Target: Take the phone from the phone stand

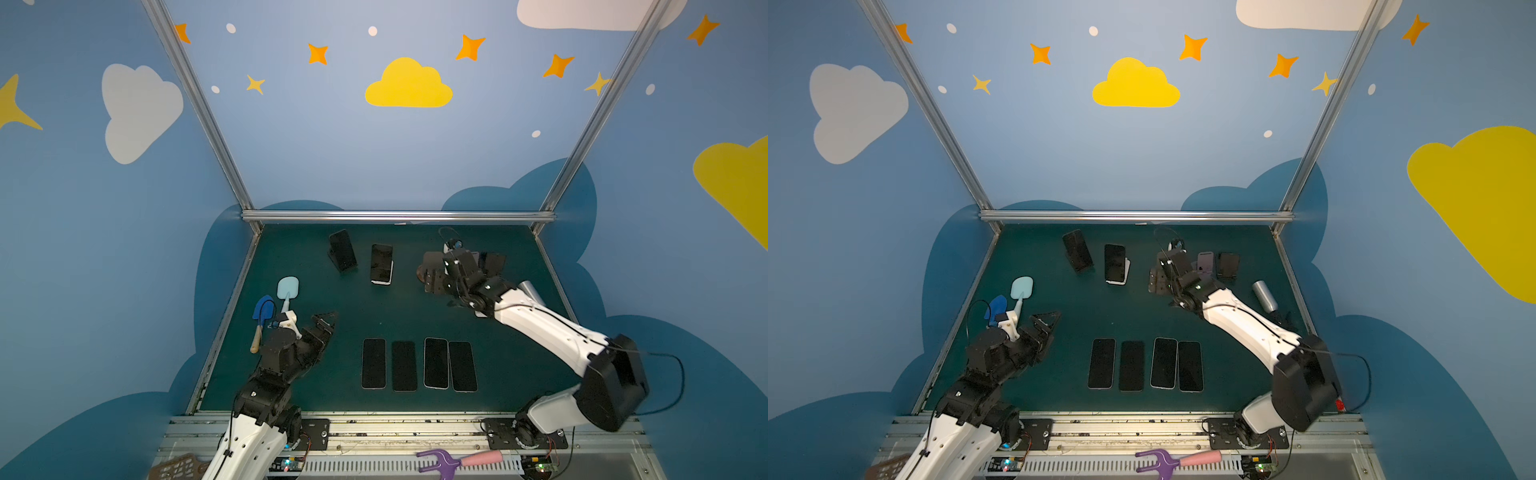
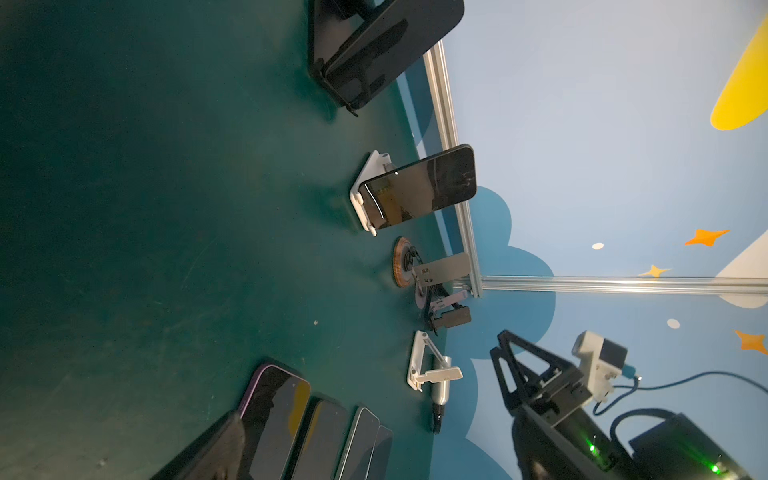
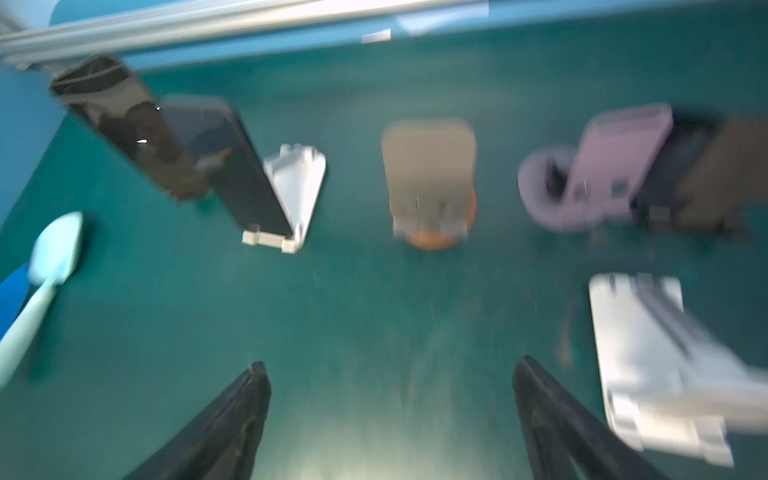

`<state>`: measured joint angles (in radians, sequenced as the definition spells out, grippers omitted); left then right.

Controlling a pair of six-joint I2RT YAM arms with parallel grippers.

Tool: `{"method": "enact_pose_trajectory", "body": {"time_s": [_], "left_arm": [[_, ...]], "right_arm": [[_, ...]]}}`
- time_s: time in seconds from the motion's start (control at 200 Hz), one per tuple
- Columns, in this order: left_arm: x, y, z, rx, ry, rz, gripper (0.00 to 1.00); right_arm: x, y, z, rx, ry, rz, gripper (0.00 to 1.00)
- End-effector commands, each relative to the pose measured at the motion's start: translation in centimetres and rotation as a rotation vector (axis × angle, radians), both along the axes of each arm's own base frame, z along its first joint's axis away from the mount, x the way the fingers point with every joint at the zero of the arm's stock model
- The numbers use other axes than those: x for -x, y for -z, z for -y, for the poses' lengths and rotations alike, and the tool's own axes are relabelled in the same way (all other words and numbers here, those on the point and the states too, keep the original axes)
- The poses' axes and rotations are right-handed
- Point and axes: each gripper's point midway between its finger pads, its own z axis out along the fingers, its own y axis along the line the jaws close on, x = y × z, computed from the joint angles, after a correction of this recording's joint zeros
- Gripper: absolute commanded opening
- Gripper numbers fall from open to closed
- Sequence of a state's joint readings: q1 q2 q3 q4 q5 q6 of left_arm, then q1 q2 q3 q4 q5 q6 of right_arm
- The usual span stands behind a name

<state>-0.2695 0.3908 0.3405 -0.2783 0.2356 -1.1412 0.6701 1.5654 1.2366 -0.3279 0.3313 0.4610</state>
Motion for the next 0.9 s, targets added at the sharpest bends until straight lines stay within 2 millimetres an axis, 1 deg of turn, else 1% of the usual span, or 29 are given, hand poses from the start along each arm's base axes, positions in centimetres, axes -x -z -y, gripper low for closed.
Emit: {"method": "enact_pose_trajectory", "body": {"time_s": [0.0,0.015,0.025,0.05,0.12,0.205,0.255,0.37,0.446,0.541,0.636,0.741,0.846,0.896], "left_arm": [[0.0,-1.1,-0.3,-0.018,-0.007,0.021,1.0],[0.0,-1.2,-0.2,-0.019,-0.004,0.022,1.0],[-0.1,-1.2,-0.6,-0.03,-0.026,0.023,1.0],[-0.1,-1.2,-0.8,-0.039,-0.034,0.02,1.0],[0.0,-1.1,-0.9,-0.058,-0.035,0.006,1.0],[0.0,-0.9,-1.1,-0.066,-0.04,-0.005,1.0],[-0.1,-1.0,-1.1,-0.063,-0.042,-0.004,1.0],[-0.1,-0.8,-1.1,-0.067,-0.042,-0.01,1.0],[-0.3,-0.6,-1.1,-0.069,-0.048,-0.014,1.0],[-0.6,-0.5,-1.0,-0.064,-0.046,-0.018,1.0],[-0.9,-0.1,-0.8,-0.054,-0.046,-0.027,1.0],[-1.2,-0.2,-0.6,-0.053,-0.041,-0.032,1.0],[-1.4,-0.3,-0.5,-0.056,-0.038,-0.038,1.0],[-1.4,-0.2,-0.5,-0.057,-0.038,-0.041,1.0]], "right_arm": [[-2.7,0.0,0.1,0.126,0.042,0.014,0.92],[-3.1,-0.1,-0.1,0.129,0.039,0.017,0.92],[-3.2,-0.1,-0.3,0.132,0.036,0.017,0.92],[-3.8,-0.1,-0.5,0.14,0.042,0.022,0.92],[-5.2,0.1,-0.3,0.161,0.095,0.039,0.93],[-6.8,1.7,0.2,0.17,0.136,0.008,0.93],[-7.5,2.2,0.3,0.182,0.148,-0.005,0.94],[-8.8,3.2,0.5,0.209,0.153,-0.009,0.95],[-9.4,4.4,0.4,0.18,0.145,-0.043,0.95],[-10.1,5.7,0.7,0.161,0.161,-0.071,0.95],[-10.5,6.8,0.2,0.116,0.145,-0.097,0.95],[-10.6,7.7,0.4,0.124,0.155,-0.11,0.9],[-10.3,8.1,0.7,0.112,0.162,-0.098,0.78],[-10.3,7.8,0.8,0.107,0.162,-0.082,0.73]]}}
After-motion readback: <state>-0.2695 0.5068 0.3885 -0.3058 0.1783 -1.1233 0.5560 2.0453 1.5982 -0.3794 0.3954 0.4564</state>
